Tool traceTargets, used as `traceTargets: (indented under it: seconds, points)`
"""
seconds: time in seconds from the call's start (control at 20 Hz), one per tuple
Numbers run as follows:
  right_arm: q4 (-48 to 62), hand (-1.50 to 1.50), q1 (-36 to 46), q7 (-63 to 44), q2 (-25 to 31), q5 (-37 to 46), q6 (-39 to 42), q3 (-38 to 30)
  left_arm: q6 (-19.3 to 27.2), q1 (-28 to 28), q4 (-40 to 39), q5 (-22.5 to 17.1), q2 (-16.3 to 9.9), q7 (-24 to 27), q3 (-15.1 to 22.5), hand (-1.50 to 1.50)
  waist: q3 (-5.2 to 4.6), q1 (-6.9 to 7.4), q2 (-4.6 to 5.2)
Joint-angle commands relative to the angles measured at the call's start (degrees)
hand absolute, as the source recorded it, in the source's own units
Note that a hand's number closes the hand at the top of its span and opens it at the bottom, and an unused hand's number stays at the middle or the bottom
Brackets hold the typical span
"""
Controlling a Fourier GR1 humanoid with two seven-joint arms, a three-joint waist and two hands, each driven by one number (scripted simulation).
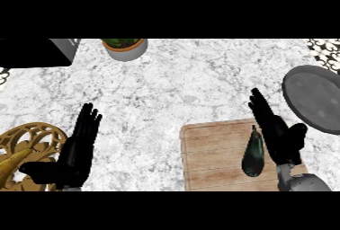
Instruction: Pick the eggplant from the cutting board and place it in the pan
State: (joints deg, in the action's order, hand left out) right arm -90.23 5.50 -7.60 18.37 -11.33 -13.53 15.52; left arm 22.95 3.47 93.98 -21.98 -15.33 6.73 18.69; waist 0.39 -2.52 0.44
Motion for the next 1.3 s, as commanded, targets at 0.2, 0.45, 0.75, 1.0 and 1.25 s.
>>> traceTargets:
  seconds: [0.2,0.45,0.75,1.0,1.25]
  points:
    - [8.0,1.50,-3.6,8.6,2.8,-17.4,23.0,-6.5,-1.3,-9.3,-2.6,4.4,-9.8,-3.9,-6.8,0.00,-0.08,2.22,0.10]
    - [10.5,-1.50,-13.7,24.3,9.0,-3.5,14.4,-12.5,-2.2,-13.3,-4.1,3.0,-12.4,-10.3,-8.7,0.00,-0.23,-0.04,-0.64]
    - [6.5,-1.50,-21.1,28.6,20.1,-3.6,17.5,-22.3,-3.1,-14.4,-6.0,4.1,-11.7,-10.4,-9.1,0.00,-0.40,1.20,-0.62]
    - [0.4,-1.50,-22.4,18.3,34.8,-6.0,29.3,-25.2,-6.4,-16.2,-10.1,3.4,-12.6,-8.0,-11.0,0.00,-0.59,0.96,-0.52]
    - [1.2,-1.50,-16.6,9.3,43.5,-8.9,37.2,-28.0,-3.2,-16.4,-8.8,6.9,-8.8,-9.4,-7.6,0.00,-0.47,2.39,-0.50]
